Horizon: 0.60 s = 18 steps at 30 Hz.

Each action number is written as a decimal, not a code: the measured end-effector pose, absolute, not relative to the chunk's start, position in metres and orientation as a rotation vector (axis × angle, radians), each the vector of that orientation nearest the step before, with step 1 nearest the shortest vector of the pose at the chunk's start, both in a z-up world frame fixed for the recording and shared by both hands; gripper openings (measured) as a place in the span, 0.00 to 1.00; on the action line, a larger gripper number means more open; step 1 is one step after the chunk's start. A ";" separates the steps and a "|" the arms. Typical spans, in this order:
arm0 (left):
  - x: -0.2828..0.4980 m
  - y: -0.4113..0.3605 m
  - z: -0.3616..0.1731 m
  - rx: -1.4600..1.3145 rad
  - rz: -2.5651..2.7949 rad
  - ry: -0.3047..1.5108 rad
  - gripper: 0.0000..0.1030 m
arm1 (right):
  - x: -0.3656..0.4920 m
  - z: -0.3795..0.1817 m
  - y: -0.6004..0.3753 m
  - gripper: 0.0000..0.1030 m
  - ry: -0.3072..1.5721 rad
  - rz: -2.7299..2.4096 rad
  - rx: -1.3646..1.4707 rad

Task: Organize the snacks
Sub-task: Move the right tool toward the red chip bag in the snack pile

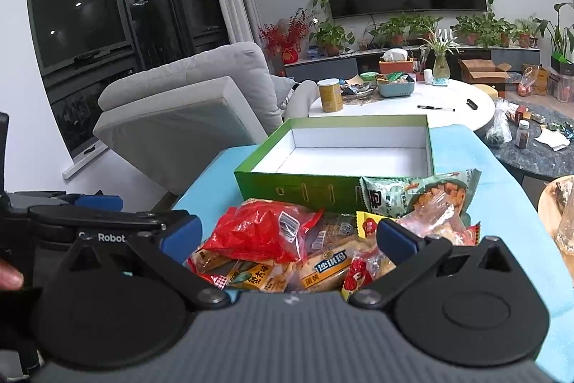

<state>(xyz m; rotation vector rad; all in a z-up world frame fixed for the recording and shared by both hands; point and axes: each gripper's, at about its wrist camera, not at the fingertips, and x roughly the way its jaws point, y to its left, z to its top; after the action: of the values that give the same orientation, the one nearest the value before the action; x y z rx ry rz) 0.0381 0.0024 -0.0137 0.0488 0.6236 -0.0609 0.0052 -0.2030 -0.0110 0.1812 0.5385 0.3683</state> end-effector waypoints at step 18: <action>0.037 0.005 -0.017 0.061 -0.037 0.633 1.00 | 0.001 -0.014 -0.209 0.83 0.542 0.373 0.195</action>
<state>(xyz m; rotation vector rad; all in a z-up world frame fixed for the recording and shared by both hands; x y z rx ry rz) 0.0372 0.0053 -0.0172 0.0606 0.6328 -0.0370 0.0008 -0.2092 -0.0139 0.1952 0.5423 0.3731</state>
